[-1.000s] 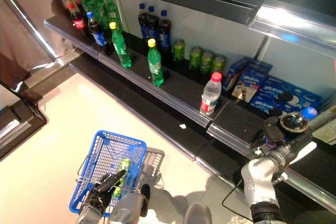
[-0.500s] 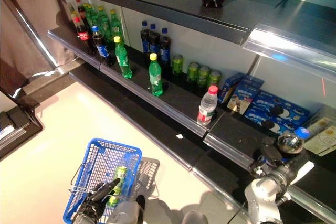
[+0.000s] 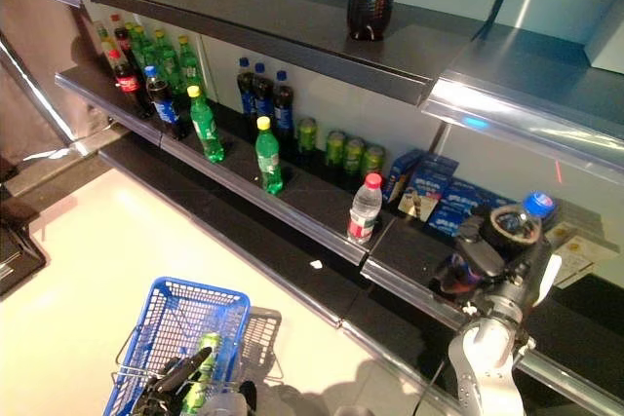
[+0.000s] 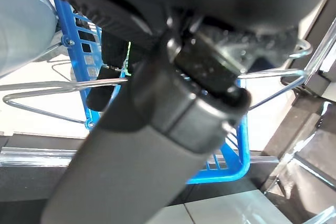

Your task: Pick up the drink and place into the basket.

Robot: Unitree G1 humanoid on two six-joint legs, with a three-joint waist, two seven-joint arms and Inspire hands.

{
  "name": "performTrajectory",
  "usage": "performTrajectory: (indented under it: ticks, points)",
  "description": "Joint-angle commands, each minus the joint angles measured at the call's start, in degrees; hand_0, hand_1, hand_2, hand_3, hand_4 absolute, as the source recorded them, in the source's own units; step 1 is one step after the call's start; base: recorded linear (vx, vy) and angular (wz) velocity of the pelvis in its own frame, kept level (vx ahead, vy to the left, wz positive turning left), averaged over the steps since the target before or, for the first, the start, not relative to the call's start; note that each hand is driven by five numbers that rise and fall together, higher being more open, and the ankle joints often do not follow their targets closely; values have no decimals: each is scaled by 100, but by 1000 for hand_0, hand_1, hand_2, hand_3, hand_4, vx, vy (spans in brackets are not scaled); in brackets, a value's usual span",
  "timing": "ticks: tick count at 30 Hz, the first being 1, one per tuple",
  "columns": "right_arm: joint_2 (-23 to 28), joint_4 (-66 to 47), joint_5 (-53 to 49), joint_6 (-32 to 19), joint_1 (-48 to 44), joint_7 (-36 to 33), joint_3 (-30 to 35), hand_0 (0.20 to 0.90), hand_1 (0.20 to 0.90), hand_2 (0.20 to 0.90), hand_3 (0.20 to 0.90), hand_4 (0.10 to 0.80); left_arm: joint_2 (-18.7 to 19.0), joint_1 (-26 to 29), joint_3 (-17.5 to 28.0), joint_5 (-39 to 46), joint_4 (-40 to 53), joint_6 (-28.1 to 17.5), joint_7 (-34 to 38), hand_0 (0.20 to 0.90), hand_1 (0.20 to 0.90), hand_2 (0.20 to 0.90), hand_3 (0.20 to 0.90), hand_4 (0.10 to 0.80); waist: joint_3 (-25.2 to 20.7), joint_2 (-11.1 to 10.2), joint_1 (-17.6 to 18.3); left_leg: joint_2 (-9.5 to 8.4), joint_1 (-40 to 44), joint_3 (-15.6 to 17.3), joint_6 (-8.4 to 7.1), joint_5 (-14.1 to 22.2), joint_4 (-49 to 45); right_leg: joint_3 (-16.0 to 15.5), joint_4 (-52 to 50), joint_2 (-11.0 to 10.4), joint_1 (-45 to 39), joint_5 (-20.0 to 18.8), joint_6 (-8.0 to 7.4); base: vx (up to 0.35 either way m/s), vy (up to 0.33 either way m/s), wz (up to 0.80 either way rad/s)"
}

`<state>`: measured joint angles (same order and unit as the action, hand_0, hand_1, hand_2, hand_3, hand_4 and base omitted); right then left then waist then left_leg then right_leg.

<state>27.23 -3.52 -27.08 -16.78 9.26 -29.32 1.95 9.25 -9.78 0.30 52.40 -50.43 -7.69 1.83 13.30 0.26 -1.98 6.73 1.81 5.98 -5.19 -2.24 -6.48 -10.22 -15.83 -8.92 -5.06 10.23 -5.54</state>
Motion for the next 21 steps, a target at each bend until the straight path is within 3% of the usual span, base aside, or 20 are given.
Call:
performTrajectory:
  ticks: [1,14,21]
  points:
    - [609,-1190,15,-897,-852,801,113,300,300,300,200,100,363,-608,-507,-9,651,-376,-126,300,300,300,200,100,-145,-39,30,115,41,18,-115,223,-496,106,790,106,-113,-757,-146,-71,35,-5]
    - [523,-2212,-1058,-318,-1128,2490,-933,300,300,300,200,100,508,-322,-819,565,2168,-975,-462,300,300,300,200,100,-152,26,9,82,-1,58,-136,221,-238,142,889,72,9,-721,-105,-73,40,-5]
    - [391,-2476,-1251,-209,-1481,2742,-1526,300,300,300,200,100,686,-284,-1143,619,3048,-1015,-519,300,300,300,200,100,-114,74,-119,38,-32,-48,-129,227,-163,78,866,60,59,-683,-88,-41,20,7]
